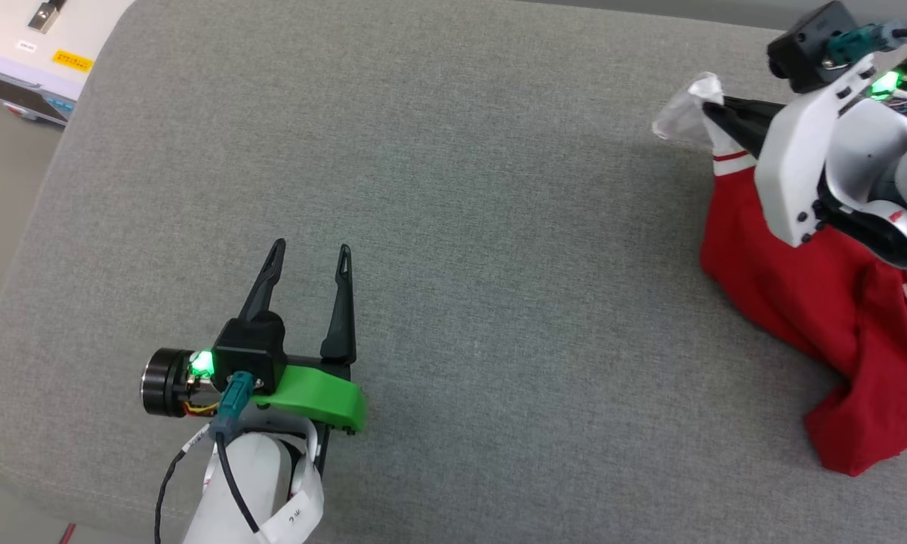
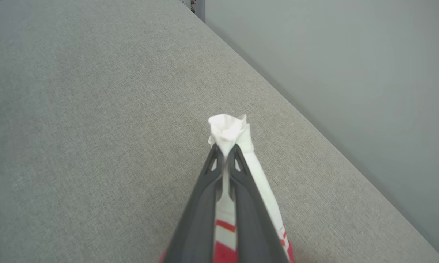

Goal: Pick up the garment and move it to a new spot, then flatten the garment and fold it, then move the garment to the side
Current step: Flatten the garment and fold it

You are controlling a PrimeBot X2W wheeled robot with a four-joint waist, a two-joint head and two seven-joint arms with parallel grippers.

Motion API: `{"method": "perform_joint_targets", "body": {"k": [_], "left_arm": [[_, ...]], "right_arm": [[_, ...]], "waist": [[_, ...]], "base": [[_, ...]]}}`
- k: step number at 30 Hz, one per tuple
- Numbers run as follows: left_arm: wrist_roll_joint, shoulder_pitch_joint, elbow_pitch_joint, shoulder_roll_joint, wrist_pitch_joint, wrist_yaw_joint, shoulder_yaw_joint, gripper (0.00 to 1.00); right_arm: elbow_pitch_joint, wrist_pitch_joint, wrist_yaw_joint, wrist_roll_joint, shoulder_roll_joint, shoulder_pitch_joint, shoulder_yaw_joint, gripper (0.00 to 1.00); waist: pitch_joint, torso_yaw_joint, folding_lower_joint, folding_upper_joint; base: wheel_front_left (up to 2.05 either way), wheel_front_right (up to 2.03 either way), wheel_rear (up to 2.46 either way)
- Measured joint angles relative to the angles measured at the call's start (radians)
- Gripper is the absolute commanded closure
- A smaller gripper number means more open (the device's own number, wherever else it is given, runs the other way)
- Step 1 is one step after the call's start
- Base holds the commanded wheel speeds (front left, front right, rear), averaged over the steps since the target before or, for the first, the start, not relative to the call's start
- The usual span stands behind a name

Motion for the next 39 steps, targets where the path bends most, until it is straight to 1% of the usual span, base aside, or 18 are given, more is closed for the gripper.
{"method": "perform_joint_targets", "body": {"k": [5,11,14,16,19,22,25,28,30,33,35,36,37,38,39], "left_arm": [[0.000,0.002,0.000,0.000,0.000,0.000,0.009,0.00],[0.000,0.007,-0.003,-0.001,0.000,0.001,0.011,0.00],[0.000,0.014,-0.005,-0.001,0.000,0.002,0.014,0.00],[-0.001,0.015,-0.005,-0.001,0.000,0.004,0.014,0.00],[-0.005,0.021,-0.006,-0.001,0.000,0.005,0.016,0.00],[-0.009,0.023,-0.006,-0.001,0.000,0.006,0.018,0.00],[-0.012,0.023,-0.002,-0.001,0.000,0.006,0.016,0.00],[-0.017,0.023,0.003,-0.002,0.000,0.006,0.013,0.00],[-0.019,0.023,0.006,-0.002,0.000,0.006,0.012,0.00],[-0.019,0.022,0.012,-0.002,0.000,0.009,0.012,0.00],[-0.019,0.022,0.014,-0.002,0.000,0.012,0.013,0.00],[-0.019,0.023,0.015,-0.002,0.000,0.012,0.014,0.00],[-0.019,0.023,0.017,-0.002,0.000,0.013,0.015,0.00],[-0.019,0.023,0.018,-0.002,0.000,0.013,0.017,0.00],[-0.019,0.024,0.020,-0.002,0.000,0.013,0.019,0.00]], "right_arm": [[0.033,-0.053,0.000,-0.034,0.106,-0.021,0.043,1.00],[0.084,-0.122,0.000,-0.044,0.241,-0.045,0.122,1.00],[0.095,-0.150,0.000,-0.042,0.286,-0.048,0.181,1.00],[0.092,-0.156,0.000,-0.027,0.303,-0.045,0.215,1.00],[0.071,-0.151,0.000,-0.030,0.304,-0.029,0.251,1.00],[0.040,-0.111,0.000,-0.042,0.291,0.030,0.260,1.00],[-0.018,-0.007,0.000,-0.111,0.272,0.148,0.262,1.00],[-0.064,0.058,0.000,-0.161,0.252,0.252,0.264,1.00],[-0.091,0.084,-0.001,-0.169,0.245,0.284,0.254,1.00],[-0.109,0.102,-0.002,-0.174,0.246,0.307,0.250,1.00],[-0.109,0.088,-0.001,-0.177,0.248,0.311,0.251,1.00],[-0.108,0.074,-0.001,-0.177,0.248,0.311,0.252,0.87],[-0.104,0.050,-0.001,-0.178,0.248,0.311,0.254,0.12],[-0.101,0.021,-0.001,-0.181,0.246,0.310,0.258,0.00],[-0.097,-0.012,-0.001,-0.187,0.244,0.309,0.262,0.00]], "waist": [[-0.007,0.019,0.0000,0.0000],[-0.005,0.051,0.0000,0.0000],[-0.003,0.064,0.0000,0.0000],[-0.001,0.071,0.0000,0.0000],[0.000,0.076,0.0000,0.0000],[0.000,0.074,0.0000,0.0000],[0.002,0.072,0.0000,0.0000],[0.003,0.070,0.0000,0.0000],[0.003,0.068,0.0000,0.0000],[0.001,0.063,0.0001,0.0000],[-0.002,0.059,0.0001,0.0000],[-0.005,0.057,0.0001,0.0000],[-0.008,0.053,0.0001,0.0000],[-0.013,0.050,0.0001,0.0000],[-0.018,0.047,0.0001,0.0000]], "base": [[0.00,0.00,0.00],[0.00,0.00,0.00],[0.00,0.00,0.00],[0.00,0.00,0.00],[0.00,0.00,0.00],[0.00,0.00,0.00],[0.00,0.00,0.00],[0.00,0.00,0.00],[0.00,0.00,0.00],[0.00,0.00,0.00],[0.00,0.00,0.00],[0.00,0.00,0.00],[0.00,0.00,0.00],[0.00,0.00,0.00],[0.00,0.00,0.00]]}}
